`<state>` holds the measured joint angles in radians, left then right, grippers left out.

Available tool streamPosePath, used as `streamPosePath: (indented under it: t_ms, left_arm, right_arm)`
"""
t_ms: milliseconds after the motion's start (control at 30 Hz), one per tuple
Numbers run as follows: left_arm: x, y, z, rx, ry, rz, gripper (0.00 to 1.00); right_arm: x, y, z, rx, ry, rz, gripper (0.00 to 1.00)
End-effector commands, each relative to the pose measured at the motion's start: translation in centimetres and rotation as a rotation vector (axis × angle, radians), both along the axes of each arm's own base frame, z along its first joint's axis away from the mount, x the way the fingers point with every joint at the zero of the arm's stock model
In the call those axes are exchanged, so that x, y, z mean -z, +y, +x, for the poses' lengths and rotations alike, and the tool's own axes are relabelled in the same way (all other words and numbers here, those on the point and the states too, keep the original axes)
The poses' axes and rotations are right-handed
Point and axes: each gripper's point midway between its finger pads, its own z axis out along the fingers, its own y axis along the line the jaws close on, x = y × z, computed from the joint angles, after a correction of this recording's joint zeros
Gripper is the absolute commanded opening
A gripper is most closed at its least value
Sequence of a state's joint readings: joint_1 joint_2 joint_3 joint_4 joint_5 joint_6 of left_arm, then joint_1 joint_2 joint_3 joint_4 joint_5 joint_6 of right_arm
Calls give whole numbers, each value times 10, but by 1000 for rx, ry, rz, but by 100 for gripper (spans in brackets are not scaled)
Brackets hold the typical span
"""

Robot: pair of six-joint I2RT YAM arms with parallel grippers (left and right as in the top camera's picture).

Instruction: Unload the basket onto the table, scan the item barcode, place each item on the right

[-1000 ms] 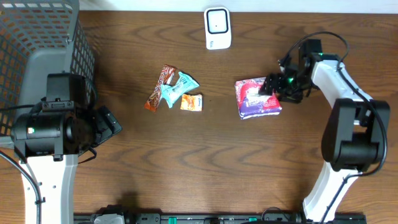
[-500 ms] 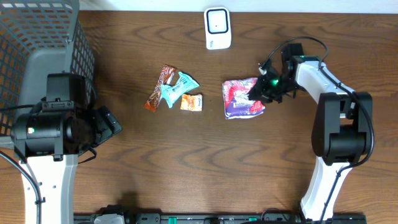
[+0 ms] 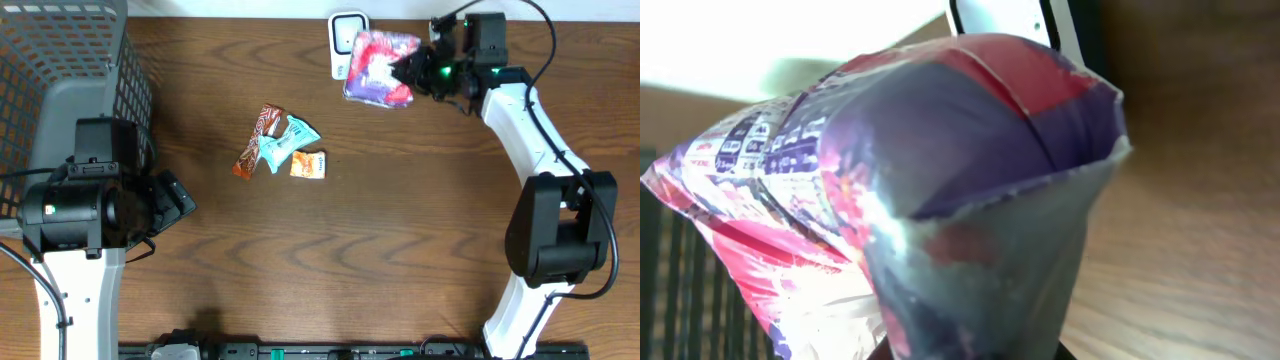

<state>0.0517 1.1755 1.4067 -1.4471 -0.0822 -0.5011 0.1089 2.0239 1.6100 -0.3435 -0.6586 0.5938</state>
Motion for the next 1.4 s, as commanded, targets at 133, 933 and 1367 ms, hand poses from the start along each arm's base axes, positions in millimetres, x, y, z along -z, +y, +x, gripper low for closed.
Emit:
streamPosePath:
  t_ms: [133,933,1367]
  left_arm:
    - [1,4,-2,-19,8,12,98]
    - [1,4,-2,-18,8,12,98]
    - [1,4,-2,-19,8,12,98]
  right_arm:
    - [-20,33,24,177,-95,-48,1]
    - [5,17,94,458,-265,-2,1]
    - [-67,-224,26,826,-118,-338,1]
